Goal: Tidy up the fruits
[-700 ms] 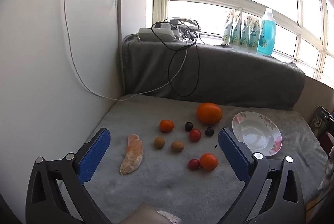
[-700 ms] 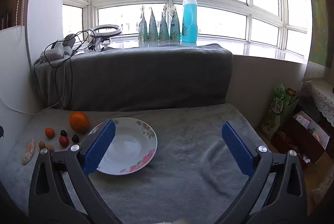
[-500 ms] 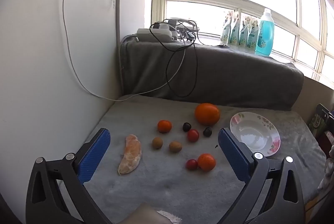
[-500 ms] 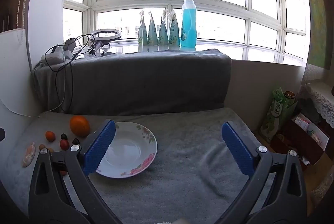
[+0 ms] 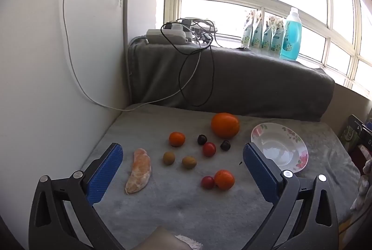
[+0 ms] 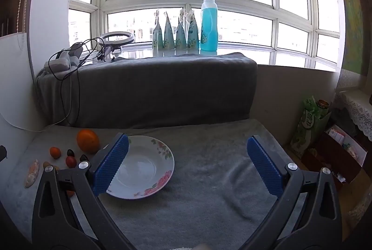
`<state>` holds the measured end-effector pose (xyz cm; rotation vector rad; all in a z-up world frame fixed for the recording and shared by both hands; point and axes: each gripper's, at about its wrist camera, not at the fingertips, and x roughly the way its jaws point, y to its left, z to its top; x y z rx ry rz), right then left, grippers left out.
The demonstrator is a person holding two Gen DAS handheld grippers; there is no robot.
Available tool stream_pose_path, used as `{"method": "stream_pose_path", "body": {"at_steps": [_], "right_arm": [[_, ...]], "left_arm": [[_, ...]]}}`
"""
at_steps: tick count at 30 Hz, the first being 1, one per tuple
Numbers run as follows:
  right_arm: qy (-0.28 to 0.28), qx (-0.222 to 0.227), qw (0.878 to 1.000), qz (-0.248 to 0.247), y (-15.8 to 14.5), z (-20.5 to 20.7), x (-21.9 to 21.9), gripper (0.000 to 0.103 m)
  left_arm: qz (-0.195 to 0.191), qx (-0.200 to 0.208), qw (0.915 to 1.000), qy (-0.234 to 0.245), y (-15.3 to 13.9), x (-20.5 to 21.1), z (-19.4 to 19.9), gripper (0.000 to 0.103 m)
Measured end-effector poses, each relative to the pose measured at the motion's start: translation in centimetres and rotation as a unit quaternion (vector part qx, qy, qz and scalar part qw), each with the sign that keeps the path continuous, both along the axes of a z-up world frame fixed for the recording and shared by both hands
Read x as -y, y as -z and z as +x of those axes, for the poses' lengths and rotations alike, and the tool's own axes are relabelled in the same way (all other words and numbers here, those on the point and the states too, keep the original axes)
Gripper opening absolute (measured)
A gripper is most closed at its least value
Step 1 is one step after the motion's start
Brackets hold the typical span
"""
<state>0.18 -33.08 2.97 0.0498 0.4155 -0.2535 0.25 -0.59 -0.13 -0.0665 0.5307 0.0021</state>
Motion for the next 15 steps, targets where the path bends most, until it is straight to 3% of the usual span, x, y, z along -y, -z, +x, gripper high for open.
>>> {"method": "stream_pose_path", "body": {"at_steps": [15], "right_arm": [[-0.003, 0.001, 1.0, 0.0, 0.27, -0.07, -0.03, 0.103]], "left_arm": [[-0.005, -0.005, 1.0, -0.001, 0.0, -0.37, -0.15, 0.102]]}}
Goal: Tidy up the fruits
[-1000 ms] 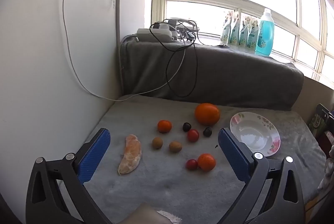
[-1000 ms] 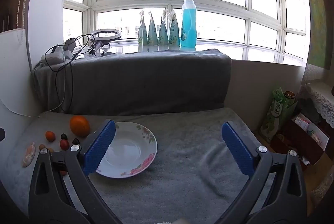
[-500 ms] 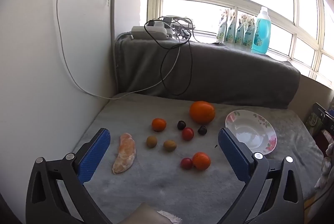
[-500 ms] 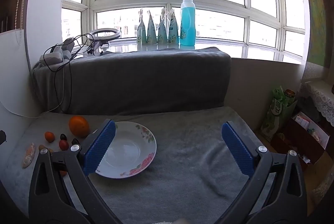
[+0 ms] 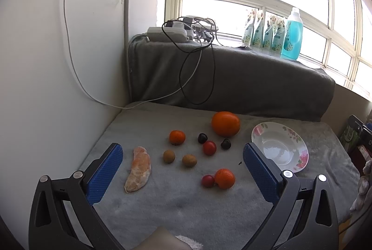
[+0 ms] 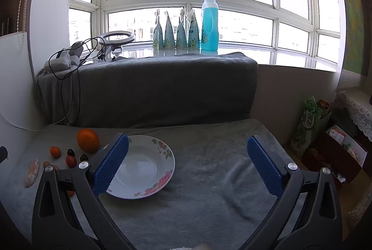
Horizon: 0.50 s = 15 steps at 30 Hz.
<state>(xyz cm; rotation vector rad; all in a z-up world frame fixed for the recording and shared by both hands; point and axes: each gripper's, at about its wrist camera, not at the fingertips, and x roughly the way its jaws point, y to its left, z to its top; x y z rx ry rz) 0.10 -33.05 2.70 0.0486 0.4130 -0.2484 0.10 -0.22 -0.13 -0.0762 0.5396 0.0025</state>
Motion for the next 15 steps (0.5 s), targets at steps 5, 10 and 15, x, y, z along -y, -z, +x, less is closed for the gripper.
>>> {"method": "stream_pose_path", "body": {"at_steps": [5, 10, 15], "right_arm": [[0.0, 0.0, 1.0, 0.0, 0.0, 0.01, 0.0, 0.103], [0.001, 0.0, 1.0, 0.0, 0.0, 0.05, -0.01, 0.103], [0.0, -0.004, 1.0, 0.0, 0.17, 0.12, -0.15, 0.103]], "left_arm": [[0.001, -0.001, 1.0, 0.001, 0.1, 0.22, 0.36, 0.102], [0.001, -0.002, 1.0, 0.001, 0.24, 0.26, 0.35, 0.102], [0.001, -0.002, 1.0, 0.002, 0.29, 0.35, 0.33, 0.102]]}}
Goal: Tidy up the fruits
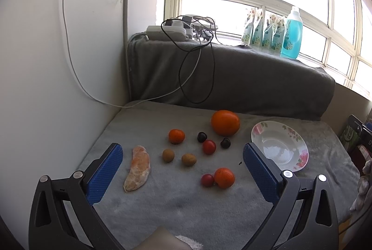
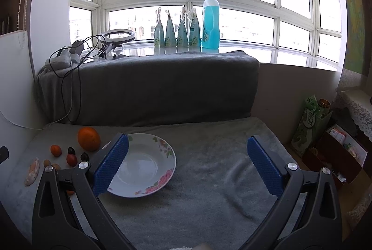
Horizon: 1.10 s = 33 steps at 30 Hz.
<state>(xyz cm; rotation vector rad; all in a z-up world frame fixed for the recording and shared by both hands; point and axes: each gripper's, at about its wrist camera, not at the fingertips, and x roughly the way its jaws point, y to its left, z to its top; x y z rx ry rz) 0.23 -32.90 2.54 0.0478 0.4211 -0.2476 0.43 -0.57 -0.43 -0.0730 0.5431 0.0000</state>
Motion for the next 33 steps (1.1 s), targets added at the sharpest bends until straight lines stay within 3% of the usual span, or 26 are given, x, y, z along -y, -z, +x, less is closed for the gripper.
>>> {"method": "stream_pose_path", "body": {"at_steps": [33], "right_arm": [[-0.005, -0.004, 1.0, -0.001, 0.37, 0.2, -0.42, 0.103]], "left_arm": [[0.0, -0.005, 1.0, 0.002, 0.0, 0.4, 0.35, 0.102]]}}
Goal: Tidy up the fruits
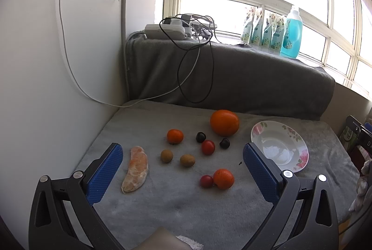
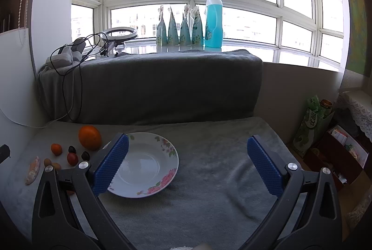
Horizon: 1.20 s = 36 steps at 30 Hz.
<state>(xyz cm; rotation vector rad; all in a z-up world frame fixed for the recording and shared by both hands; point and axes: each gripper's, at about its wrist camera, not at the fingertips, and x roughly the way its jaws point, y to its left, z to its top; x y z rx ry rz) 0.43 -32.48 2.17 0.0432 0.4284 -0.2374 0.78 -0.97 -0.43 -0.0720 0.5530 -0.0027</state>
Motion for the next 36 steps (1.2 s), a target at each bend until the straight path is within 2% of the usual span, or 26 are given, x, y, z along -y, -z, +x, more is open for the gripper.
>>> {"method": "stream_pose_path", "body": {"at_steps": [15, 24, 31, 36], "right_arm": [[-0.02, -0.029, 0.999, 0.004, 1.4, 2.5, 0.3, 0.103], [-0.076, -0.047, 0.995, 0.05, 2.2, 5.5, 0.9, 0.103], [-0.144, -0.076, 0.981, 0.102, 2.6, 9.5, 0.4, 0.103], [-0.193, -0.115, 0.966, 0.132, 3.5, 13.0, -1.2, 0.103]], "left_arm": [[-0.003, -0.02, 0.9997, 0.011, 1.3, 0.7, 1.7, 0.102], [-0.02, -0.045, 0.9985, 0.025, 2.5, 0.7, 3.9, 0.102], [-0.046, -0.072, 0.9955, 0.041, 3.9, 1.0, 6.3, 0.102], [-0.066, -0.088, 0.9923, 0.057, 4.6, 1.4, 8.1, 0.102]]}}
